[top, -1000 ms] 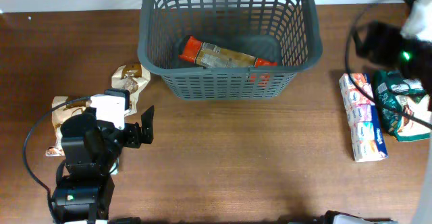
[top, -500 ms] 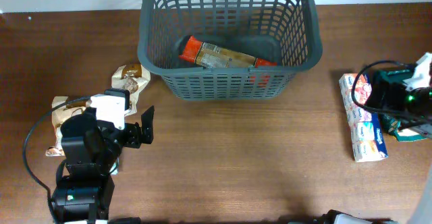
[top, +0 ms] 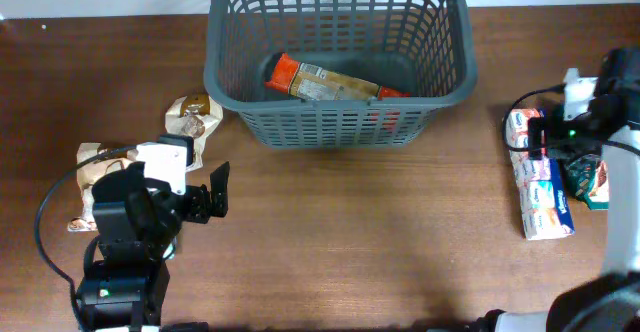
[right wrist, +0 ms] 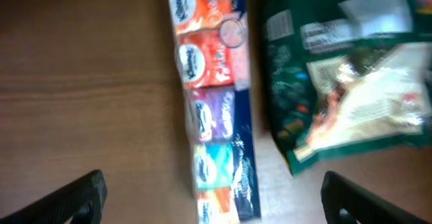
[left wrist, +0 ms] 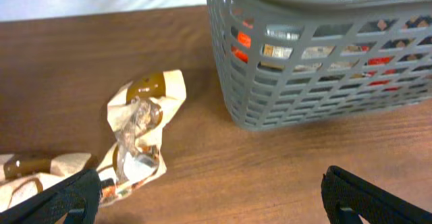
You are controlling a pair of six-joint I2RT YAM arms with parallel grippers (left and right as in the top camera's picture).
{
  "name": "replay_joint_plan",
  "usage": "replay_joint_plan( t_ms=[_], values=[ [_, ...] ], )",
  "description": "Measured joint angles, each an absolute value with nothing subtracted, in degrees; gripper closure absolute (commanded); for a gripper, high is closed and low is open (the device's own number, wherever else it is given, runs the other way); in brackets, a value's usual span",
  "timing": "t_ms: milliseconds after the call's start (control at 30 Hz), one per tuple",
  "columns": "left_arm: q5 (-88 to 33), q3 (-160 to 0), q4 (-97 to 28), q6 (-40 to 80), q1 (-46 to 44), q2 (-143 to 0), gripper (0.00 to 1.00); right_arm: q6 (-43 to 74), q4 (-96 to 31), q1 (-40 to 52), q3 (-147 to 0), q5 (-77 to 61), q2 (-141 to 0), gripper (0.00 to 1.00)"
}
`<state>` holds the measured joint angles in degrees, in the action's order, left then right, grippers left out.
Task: Pack container
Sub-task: 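Move the right gripper to the tissue packs and grasp them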
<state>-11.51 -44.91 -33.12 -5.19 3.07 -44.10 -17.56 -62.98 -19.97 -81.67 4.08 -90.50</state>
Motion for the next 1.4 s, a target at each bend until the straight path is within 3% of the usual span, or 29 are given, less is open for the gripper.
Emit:
replay_joint_plan(
  t_ms=[667,1067,1133,1200,1233,1300,1333,1400],
  values=[
    [-11.5,-44.9,-37.1,-5.2,3.1,-44.1,0.01,-21.1,-53.1,-20.0,-77.7,2.7,-106.8,0.01],
    [-10.9,-44.9,-37.1,-5.2,3.1,-44.1,0.01,-21.6,-49.5,-22.9,-77.0,2.8,-109.8,0.0],
    [-10.9,-44.9,-37.1,-5.2,3.1,-44.1,0.01,-21.6,-48.4,-23.6,-76.3,2.8,-109.9,0.11],
    [-10.9,-44.9,-37.1,-5.2,3.1,-44.1,0.01,-21.6,-47.5,-24.3,-75.5,2.9,-109.9,0.42],
    [-10.9,-44.9,-37.1,-5.2,3.1,-44.1,0.01,-21.6,-47.3,-24.4,-75.4,3.0,-109.9,0.64],
    [-10.9,-44.9,-37.1,-5.2,3.1,-44.1,0.01,-21.3,-46.5,-24.8,-75.0,2.9,-109.9,0.9],
    [-10.9,-44.9,-37.1,-5.2,3.1,-44.1,0.01,-21.4,-46.2,-24.9,-75.0,3.2,-109.6,0.96],
    [-10.9,-44.9,-37.1,-5.2,3.1,-44.1,0.01,-20.9,-45.9,-24.9,-75.0,3.3,-108.6,0.96]
  ],
)
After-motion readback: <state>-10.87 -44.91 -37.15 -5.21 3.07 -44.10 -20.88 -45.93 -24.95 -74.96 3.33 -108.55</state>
